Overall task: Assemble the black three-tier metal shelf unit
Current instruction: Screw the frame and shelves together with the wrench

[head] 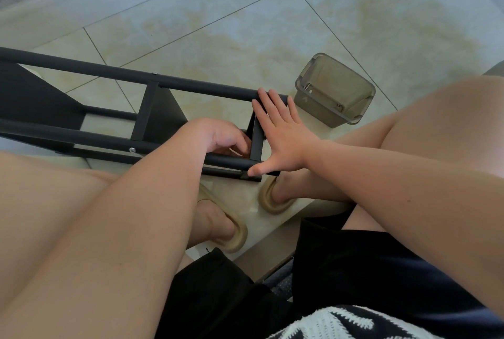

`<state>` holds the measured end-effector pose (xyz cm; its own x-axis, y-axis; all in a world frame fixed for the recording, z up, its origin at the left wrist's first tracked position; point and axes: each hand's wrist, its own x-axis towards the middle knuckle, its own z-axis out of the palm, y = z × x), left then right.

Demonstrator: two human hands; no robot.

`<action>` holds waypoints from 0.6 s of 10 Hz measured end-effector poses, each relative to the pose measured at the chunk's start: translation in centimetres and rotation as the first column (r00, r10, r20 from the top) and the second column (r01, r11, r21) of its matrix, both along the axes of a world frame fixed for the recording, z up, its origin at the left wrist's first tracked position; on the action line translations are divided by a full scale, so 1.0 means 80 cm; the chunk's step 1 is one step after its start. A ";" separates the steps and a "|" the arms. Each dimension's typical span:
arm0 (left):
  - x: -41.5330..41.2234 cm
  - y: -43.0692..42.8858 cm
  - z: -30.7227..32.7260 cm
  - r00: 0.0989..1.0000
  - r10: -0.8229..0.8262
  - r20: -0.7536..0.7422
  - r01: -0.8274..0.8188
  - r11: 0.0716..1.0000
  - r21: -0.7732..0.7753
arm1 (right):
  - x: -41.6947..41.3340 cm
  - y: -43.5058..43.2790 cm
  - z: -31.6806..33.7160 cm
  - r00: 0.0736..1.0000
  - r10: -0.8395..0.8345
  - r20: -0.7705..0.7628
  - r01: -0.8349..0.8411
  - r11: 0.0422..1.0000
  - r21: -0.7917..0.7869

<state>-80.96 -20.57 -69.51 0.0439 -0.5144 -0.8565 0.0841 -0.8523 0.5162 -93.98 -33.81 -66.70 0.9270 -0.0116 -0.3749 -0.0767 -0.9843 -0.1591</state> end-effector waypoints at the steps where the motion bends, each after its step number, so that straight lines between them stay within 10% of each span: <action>1: -0.001 -0.001 -0.005 0.996 -0.044 0.074 0.041 0.999 0.035 | 0.000 0.000 0.001 1.000 0.002 0.001 -0.002 1.000 -0.004; 6: 0.000 -0.001 -0.007 1.000 0.001 -0.006 -0.001 1.000 0.005 | 0.000 0.001 0.004 1.000 -0.003 -0.008 0.003 1.000 -0.005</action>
